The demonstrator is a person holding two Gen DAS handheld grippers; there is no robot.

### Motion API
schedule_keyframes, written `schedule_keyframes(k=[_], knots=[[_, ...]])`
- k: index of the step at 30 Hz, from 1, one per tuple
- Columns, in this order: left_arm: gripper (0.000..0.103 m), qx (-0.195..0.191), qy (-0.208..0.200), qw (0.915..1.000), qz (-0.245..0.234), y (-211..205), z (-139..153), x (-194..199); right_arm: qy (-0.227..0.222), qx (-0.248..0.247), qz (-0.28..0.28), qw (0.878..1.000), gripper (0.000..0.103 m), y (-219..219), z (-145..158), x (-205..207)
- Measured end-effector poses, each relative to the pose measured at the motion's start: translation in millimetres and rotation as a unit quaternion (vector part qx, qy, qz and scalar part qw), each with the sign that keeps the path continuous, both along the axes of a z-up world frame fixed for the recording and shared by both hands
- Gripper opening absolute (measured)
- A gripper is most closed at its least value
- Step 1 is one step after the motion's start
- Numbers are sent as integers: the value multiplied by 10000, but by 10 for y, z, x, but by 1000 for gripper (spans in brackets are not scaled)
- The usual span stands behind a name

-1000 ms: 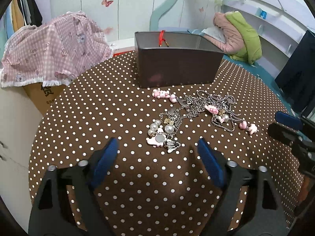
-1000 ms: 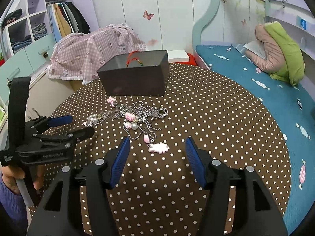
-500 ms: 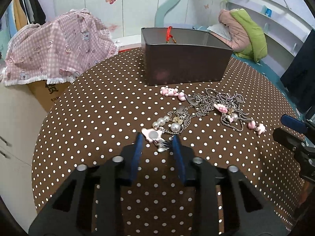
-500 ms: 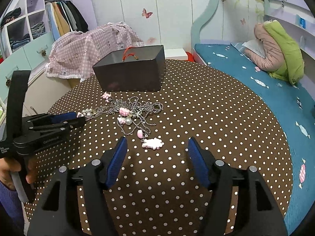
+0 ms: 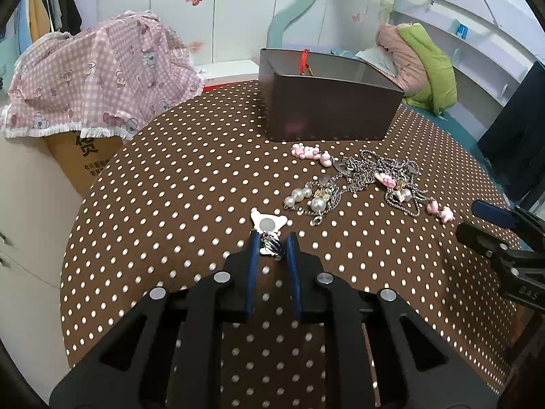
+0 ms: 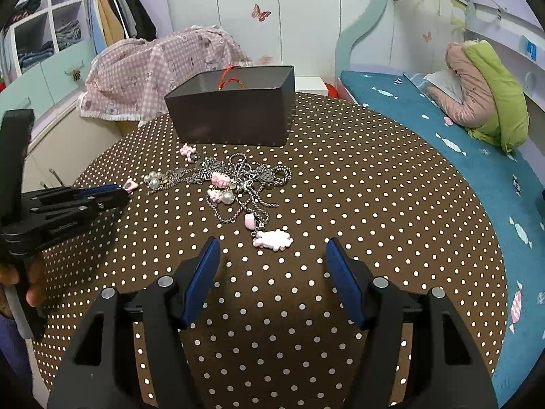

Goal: Organize jewelry
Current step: 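Grasp a small silver charm with the left gripper while the right gripper grasps a pink-white charm, then carry both charms into the grey box and open both grippers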

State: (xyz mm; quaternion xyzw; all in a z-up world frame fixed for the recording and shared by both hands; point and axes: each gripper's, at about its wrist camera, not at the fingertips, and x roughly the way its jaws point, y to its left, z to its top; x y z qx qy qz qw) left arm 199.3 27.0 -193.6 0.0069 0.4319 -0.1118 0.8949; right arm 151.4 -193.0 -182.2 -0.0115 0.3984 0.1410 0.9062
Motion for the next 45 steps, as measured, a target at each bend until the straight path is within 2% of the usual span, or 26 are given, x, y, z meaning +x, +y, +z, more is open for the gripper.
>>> schedule_keyframes(k=[11,14,18,26,34,40,45], knots=[[16,-223,-94,9997,-82,36,142,-180,145,-374,-14,9992,61,119,-66,173],[16,-293,-87,9994,-132,8,157,-185,237,-429,-19,9988,49,129,-95,223],[16,-368,-56,9992,-174,-12,164,-169,229,-555,57,9982,26,163,-94,223],[16,-494,-60,9985,-238,-43,210,-175,191,-709,94,9973,25,95,-65,57],[16,-715,-78,9965,-415,-93,315,-140,-180,-605,49,9980,25,-16,279,-35],[16,-845,-315,9938,-655,-219,641,45,-479,-217,129,9985,25,3,573,114],[16,-912,-555,9908,-826,-335,965,355,-723,207,166,9970,25,63,834,428]])
